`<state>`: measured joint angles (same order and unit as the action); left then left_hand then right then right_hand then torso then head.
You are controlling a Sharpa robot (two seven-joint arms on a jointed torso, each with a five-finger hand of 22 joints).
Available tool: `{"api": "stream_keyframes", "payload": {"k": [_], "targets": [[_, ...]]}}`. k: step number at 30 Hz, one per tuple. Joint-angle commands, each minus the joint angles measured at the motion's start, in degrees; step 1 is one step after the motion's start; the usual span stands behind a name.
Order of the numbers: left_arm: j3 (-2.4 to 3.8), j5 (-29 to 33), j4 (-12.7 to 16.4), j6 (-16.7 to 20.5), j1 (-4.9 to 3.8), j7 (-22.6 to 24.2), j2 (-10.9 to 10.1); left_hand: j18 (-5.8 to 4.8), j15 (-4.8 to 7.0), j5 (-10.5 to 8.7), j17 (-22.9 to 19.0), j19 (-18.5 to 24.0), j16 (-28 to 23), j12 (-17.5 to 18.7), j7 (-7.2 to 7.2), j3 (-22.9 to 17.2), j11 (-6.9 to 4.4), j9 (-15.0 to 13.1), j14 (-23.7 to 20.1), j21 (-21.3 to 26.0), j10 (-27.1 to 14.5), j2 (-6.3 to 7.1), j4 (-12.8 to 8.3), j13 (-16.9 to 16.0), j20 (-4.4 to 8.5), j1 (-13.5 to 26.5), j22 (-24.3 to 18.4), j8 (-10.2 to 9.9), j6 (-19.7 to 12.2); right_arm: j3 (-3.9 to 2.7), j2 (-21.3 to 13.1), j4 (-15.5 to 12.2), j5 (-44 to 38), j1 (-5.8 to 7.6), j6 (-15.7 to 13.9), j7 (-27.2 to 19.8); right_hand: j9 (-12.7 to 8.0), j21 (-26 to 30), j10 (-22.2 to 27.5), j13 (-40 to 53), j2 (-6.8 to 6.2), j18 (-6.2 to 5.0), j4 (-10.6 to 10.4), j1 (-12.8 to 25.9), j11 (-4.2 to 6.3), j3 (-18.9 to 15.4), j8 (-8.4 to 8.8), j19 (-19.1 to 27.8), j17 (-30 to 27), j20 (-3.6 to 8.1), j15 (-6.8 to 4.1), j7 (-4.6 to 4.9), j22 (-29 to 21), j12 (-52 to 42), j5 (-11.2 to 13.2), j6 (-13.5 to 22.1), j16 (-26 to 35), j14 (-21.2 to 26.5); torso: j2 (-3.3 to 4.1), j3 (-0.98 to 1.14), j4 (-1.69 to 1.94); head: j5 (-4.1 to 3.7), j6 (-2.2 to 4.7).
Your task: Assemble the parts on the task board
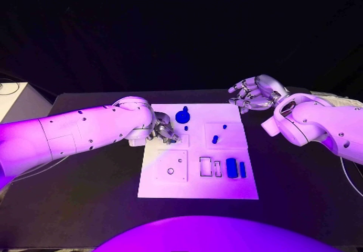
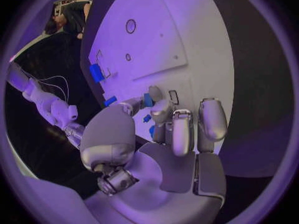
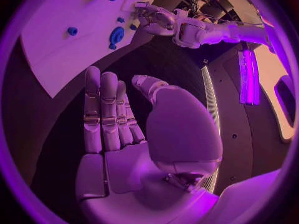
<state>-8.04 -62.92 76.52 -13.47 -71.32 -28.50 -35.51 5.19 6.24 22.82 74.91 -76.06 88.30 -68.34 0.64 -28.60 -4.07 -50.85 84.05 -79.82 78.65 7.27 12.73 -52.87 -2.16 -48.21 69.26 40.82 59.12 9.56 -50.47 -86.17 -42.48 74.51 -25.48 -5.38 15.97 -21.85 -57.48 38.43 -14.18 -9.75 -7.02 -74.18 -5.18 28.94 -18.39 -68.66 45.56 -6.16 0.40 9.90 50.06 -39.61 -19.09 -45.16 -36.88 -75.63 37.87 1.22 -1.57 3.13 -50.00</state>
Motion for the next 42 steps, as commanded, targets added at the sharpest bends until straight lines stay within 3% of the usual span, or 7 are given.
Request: {"api": "stream_keyframes", "payload": {"k": [1,3,8,12,25,42], "targets": [[-0.50,-0.16,0.01,-2.86,0.83,-1.37,-0.09,-0.69,0.55,-0.33,11.76,-0.22,0.24,0.22,-0.11,0.55,-0.06,0.09,5.12,0.36,0.32,0.23,0.20,-0.02,-0.03,0.25,0.06,-0.21,0.12,-0.03,-0.01,0.03,-0.07,-0.04,0.57,-0.32,0.01,0.38,0.55,-0.06,0.32,-0.62,0.13,0.27,0.04,-0.15,-0.39,-0.03,0.07,-0.24,0.18,0.31,-0.06,-0.17,-0.39,0.02,0.39,0.10,-0.02,0.02,0.00,0.01,0.00],[-0.47,-0.17,-0.02,-2.85,0.83,-1.36,-0.10,-0.69,0.55,-0.55,11.78,-0.24,0.24,0.27,-0.10,0.97,-0.07,0.10,5.12,0.36,0.30,0.30,0.51,0.04,-0.03,0.24,0.08,-0.21,0.12,-0.03,-0.01,0.04,-0.07,-0.05,0.58,-0.32,0.01,0.38,0.55,-0.06,0.32,-0.62,0.13,0.27,0.04,-0.15,-0.39,-0.03,0.07,-0.24,0.18,0.31,-0.06,-0.17,-0.39,0.02,0.39,0.10,-0.02,0.01,-0.01,0.03,0.00],[-0.44,-0.17,-0.12,-2.84,0.83,-1.36,-0.12,-0.69,0.61,-4.64,11.83,-0.25,0.27,0.24,-0.02,3.34,-0.12,0.12,5.13,0.43,0.35,0.28,2.52,-0.06,-0.02,-0.88,0.12,-0.19,0.12,-0.03,-0.02,0.04,-0.08,-0.06,0.60,-0.32,0.01,0.38,0.55,-0.06,0.32,-0.62,0.13,0.27,0.04,-0.15,-0.39,-0.03,0.07,-0.24,0.18,0.31,-0.06,-0.17,-0.39,0.02,0.39,0.10,-0.01,0.04,0.00,0.04,0.00],[-0.43,-0.14,-0.17,-2.65,0.83,-1.34,-0.14,-0.68,0.60,-5.52,11.82,-0.23,0.27,0.28,-0.02,3.86,-0.13,0.13,5.13,0.47,0.34,0.18,3.10,-0.02,-0.03,-1.16,0.10,-0.19,0.13,-0.03,-0.03,0.05,-0.08,-0.06,0.60,-0.31,0.01,0.38,0.55,-0.06,0.32,-0.62,0.13,0.27,0.04,-0.15,-0.39,-0.03,0.07,-0.24,0.18,0.31,-0.06,-0.17,-0.39,0.02,0.39,0.10,0.00,0.02,0.01,-0.02,0.00],[-0.12,-0.11,-0.19,-2.16,0.83,-1.27,-0.21,-0.67,0.60,-5.91,11.83,-0.19,0.27,0.30,-0.02,4.13,-0.12,0.13,5.13,0.51,0.33,0.12,3.40,0.01,-0.03,-1.25,0.04,-0.18,0.13,-0.03,-0.03,0.08,-0.08,-0.10,0.63,-0.32,0.01,0.47,0.62,-0.13,0.28,-0.62,0.20,0.25,0.03,-0.18,-0.42,-0.02,0.15,-0.25,0.20,0.32,-0.12,-0.18,-0.36,0.06,0.51,0.13,0.01,-0.02,-0.05,-0.02,0.00],[1.49,-0.64,0.14,-1.47,0.82,-1.22,-0.69,-0.67,0.61,-6.13,11.83,-0.20,0.27,0.32,0.00,4.21,-0.15,0.13,5.13,0.51,0.33,-0.09,3.47,0.04,-0.03,-1.58,0.06,-0.17,0.15,-0.03,-0.05,0.09,-0.08,-0.19,0.71,-0.32,0.01,0.47,0.62,-0.13,0.28,-0.62,0.20,0.25,0.03,-0.18,-0.42,-0.02,0.15,-0.25,0.20,0.32,-0.12,-0.18,-0.36,0.06,0.51,0.13,-0.02,0.04,0.01,-0.05,0.00]]}}
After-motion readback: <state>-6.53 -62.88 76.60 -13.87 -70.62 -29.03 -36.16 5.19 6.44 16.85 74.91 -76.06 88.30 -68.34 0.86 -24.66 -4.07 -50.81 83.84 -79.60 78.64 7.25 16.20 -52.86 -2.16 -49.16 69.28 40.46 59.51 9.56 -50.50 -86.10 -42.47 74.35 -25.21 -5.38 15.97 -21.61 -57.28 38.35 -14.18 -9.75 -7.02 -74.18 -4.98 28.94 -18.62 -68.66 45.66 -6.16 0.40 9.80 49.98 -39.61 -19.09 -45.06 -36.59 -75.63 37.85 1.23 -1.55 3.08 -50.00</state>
